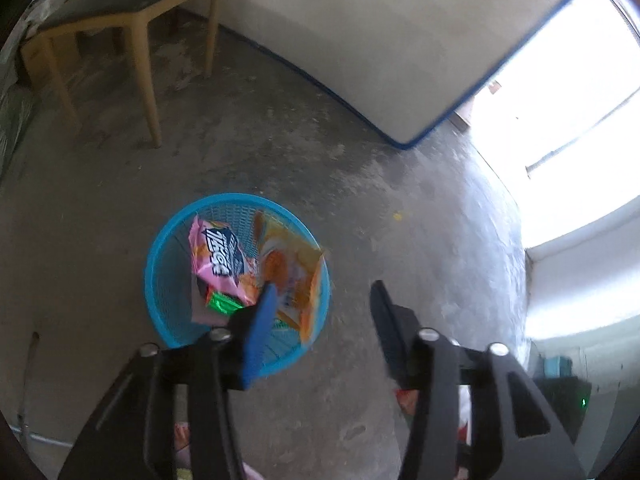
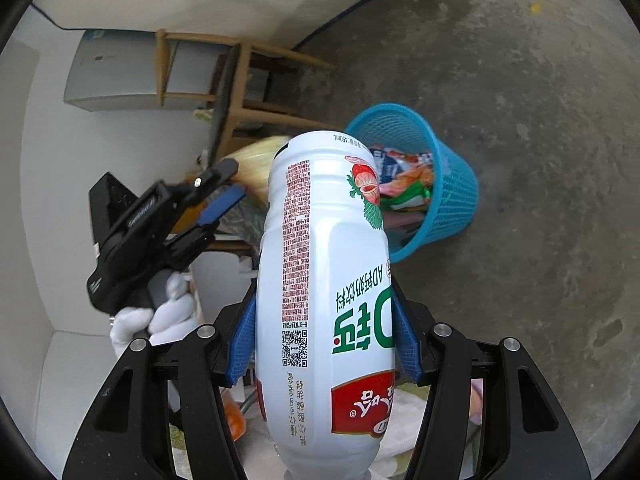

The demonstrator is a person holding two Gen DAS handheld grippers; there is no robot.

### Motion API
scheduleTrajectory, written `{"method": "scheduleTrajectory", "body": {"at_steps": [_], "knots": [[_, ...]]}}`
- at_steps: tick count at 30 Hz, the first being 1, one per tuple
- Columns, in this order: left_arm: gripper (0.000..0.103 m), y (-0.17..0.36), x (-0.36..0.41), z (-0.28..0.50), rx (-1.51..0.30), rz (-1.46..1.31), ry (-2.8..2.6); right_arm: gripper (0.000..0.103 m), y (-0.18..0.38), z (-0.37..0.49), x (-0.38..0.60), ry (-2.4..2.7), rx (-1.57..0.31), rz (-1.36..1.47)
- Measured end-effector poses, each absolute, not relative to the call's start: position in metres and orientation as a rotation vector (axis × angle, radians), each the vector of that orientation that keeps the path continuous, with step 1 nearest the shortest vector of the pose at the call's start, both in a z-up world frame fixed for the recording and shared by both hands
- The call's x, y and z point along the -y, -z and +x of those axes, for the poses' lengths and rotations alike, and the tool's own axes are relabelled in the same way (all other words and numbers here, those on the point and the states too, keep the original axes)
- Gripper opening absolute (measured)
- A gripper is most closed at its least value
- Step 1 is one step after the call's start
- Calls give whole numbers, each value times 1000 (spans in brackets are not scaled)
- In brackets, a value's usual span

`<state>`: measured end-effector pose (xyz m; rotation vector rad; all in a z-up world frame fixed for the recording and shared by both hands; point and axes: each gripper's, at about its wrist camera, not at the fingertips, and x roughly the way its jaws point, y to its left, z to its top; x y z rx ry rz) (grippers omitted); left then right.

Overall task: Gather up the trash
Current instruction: 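Carry the snack bag and white bottle over the blue wastebasket with both grippers, then open both grippers over the wastebasket to drop the snack bag and bottle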

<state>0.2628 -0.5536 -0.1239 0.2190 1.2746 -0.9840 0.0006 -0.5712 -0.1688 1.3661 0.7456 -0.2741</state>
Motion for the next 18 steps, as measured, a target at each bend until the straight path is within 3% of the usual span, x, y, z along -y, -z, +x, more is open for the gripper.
{"method": "scheduleTrajectory", "body": {"at_steps": [6,12,18], "knots": [[58,117,534,286,-1274,140,946,55,173,42,590,270,-837,1270],[62,59,480,288,-1155,107,967,61,184,147,605,299,-1025,939],[67,12,386,272,-1049,131,967,64,192,156,597,410,-1053,815]]}}
